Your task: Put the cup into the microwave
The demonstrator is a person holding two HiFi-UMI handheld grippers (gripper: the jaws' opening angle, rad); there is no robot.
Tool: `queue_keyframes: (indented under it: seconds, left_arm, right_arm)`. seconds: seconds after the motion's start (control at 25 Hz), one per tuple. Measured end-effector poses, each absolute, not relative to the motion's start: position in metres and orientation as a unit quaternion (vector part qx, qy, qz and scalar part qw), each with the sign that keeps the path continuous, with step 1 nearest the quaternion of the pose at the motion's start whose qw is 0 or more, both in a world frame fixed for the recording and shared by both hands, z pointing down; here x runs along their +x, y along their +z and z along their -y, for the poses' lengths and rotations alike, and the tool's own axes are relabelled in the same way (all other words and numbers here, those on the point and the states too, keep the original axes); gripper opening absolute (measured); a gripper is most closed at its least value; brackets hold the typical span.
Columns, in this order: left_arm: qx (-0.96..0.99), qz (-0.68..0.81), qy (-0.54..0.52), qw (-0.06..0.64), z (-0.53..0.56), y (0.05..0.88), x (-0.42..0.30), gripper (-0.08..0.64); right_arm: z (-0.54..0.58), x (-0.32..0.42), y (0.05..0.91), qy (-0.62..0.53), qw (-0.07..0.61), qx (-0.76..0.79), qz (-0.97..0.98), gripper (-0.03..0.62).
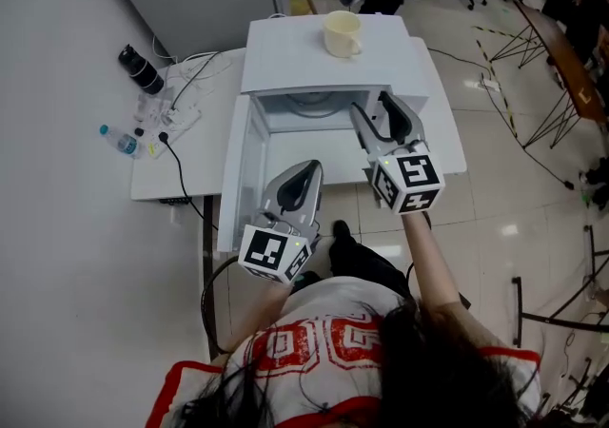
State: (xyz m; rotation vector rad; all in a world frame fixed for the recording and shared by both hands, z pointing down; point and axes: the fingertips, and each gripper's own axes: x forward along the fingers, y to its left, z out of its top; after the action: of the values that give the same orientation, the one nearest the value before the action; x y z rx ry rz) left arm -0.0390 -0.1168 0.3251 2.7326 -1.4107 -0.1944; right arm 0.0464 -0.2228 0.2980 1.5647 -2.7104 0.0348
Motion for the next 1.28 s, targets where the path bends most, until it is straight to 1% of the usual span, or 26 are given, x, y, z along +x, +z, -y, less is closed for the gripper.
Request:
queue_keyframes:
  seconds: [0.36, 0.6, 0.8, 0.88, 1.04, 1.28]
  left_arm:
    - [0.873, 0.482, -0.062, 0.038, 0.174, 0.325, -0.033, -0.011]
    - [0.868, 0.492, -0.055, 0.047, 0.193, 0.330, -0.032, -0.011]
    - [0.864, 0.499, -0.048, 0.051, 0.203, 0.333, -0.031, -0.011]
    - [0.862, 0.503, -0.046, 0.051, 0.206, 0.333, -0.032, -0.011]
    - [0.857, 0.511, -0.044, 0.052, 0.213, 0.333, -0.036, -0.011]
    - [0.851, 0.521, -0.043, 0.050, 0.224, 0.332, -0.042, -0.011]
  right_arm:
    - [0.291, 0.045, 0.311, 0.024, 0.028, 0.489, 0.872, 0.229]
    - [0.323, 0.043, 0.317, 0.031, 0.033, 0.483, 0.874, 0.289]
    - [0.351, 0.037, 0.316, 0.032, 0.034, 0.478, 0.877, 0.364]
    - [0.362, 0.034, 0.317, 0.028, 0.042, 0.476, 0.878, 0.383]
    - [0.383, 0.028, 0.321, 0.020, 0.056, 0.475, 0.878, 0.400]
    - [0.412, 0.023, 0.328, 0.024, 0.073, 0.474, 0.877, 0.407]
